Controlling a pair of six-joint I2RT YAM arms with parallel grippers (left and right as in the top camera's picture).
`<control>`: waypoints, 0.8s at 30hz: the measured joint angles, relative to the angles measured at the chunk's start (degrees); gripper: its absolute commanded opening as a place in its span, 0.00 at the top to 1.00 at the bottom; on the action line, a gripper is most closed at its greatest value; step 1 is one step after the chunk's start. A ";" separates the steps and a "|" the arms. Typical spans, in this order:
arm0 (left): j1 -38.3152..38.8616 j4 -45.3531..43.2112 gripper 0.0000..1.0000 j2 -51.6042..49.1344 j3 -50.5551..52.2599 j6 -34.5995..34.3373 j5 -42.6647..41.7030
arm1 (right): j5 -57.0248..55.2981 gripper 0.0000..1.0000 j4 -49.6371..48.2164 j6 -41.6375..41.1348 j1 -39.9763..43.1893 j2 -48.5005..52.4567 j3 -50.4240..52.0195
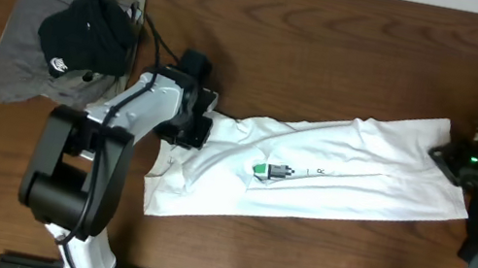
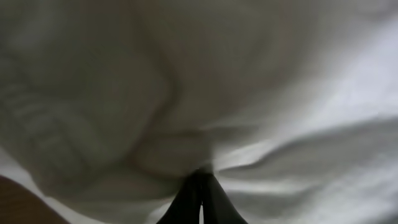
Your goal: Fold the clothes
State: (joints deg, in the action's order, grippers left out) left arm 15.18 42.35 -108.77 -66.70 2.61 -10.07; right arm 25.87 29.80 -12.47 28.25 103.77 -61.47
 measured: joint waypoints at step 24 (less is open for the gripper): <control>-10.10 -2.73 0.56 0.79 -4.70 -0.90 -1.03 | 3.78 0.41 2.01 21.07 1.03 5.60 -1.57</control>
State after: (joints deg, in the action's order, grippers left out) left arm 5.08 39.62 -107.98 -71.40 1.72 -11.09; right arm 29.65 31.81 8.60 29.28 109.36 -63.05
